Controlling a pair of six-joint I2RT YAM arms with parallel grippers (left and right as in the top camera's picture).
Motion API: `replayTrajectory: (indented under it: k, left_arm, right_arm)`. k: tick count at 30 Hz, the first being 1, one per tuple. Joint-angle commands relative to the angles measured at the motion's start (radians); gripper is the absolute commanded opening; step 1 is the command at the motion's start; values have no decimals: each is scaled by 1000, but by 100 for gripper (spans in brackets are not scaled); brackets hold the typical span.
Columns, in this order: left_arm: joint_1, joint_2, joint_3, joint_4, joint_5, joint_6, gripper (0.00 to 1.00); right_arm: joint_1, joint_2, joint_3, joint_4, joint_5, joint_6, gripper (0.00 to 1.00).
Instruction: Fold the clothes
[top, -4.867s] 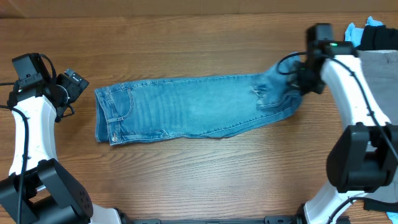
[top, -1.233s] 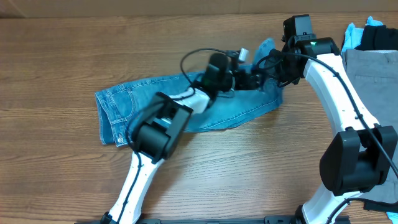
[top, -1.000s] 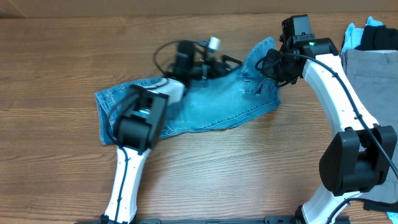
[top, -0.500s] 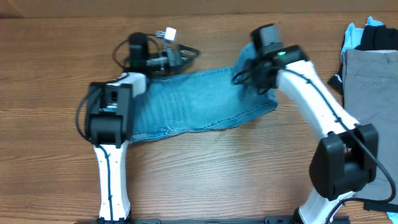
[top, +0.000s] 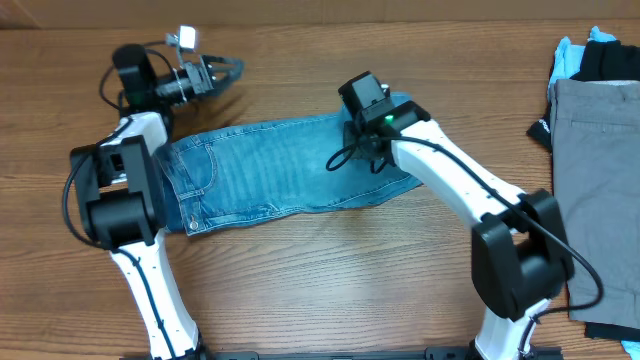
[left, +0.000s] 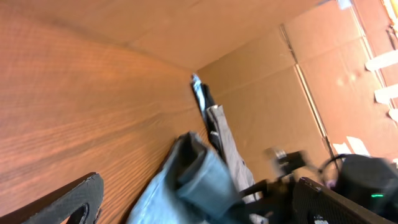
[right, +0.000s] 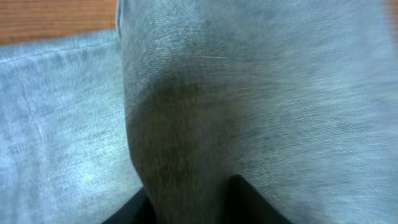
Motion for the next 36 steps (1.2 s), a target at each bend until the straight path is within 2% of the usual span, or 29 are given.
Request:
replayTrajectory:
  k: [1, 2, 5, 8, 10, 13, 15, 17, 19, 22, 25, 27, 28, 29, 31, 33, 36]
  left_arm:
    - [24, -87, 1, 25, 27, 6, 100]
    - [35, -103, 1, 24, 18, 16, 100]
    - [58, -134, 1, 24, 0, 36, 100]
    - [76, -158, 1, 20, -49, 61, 100]
    - [90, -172, 1, 13, -155, 56, 100]
    - [102, -190, 1, -31, -397, 5, 100]
    - [109, -194, 1, -88, -584, 17, 100]
    - [112, -194, 1, -186, -785, 85, 100]
    - [112, -194, 1, -356, -1066, 163, 100]
    - [112, -194, 1, -565, -1412, 305, 100]
    - [112, -194, 1, -685, -1579, 454, 100]
    - [114, -195, 1, -738, -1598, 549, 100]
    - [115, -197, 1, -766, -1598, 592, 100]
    - [115, -200, 1, -797, -1602, 626, 100]
    - [114, -208, 2, -865, -1606, 664, 100]
    - [114, -222, 2, -920, -1616, 683, 100]
    - [114, -258, 2, -980, -1629, 678, 100]
  right_arm:
    - [15, 31, -13, 30, -117, -39, 62]
    - [15, 32, -13, 40, -177, -72, 80]
    - [15, 32, -11, 42, -206, -98, 99]
    - [5, 26, 5, 32, -157, -100, 100]
    - [-13, 20, 28, 27, -150, -100, 100]
    - [-51, 5, 64, 24, -148, -76, 100]
    - [-78, -5, 85, 21, -114, -48, 100]
    - [-99, -11, 101, 13, -64, -40, 100]
    - [-119, -15, 117, 0, -39, -42, 100]
    - [-141, -18, 122, -6, -69, -46, 100]
    - [-150, -15, 117, 2, -199, -52, 99]
    - [-150, -12, 115, 3, -266, -52, 88]
    - [-146, -11, 115, 3, -288, -51, 73]
    - [-145, -8, 115, 3, -300, -51, 54]
    - [-137, 2, 114, 2, -319, -50, 39]
    - [-130, 17, 107, 3, -319, -35, 27]
    - [-126, 58, 95, -7, -342, -11, 16]
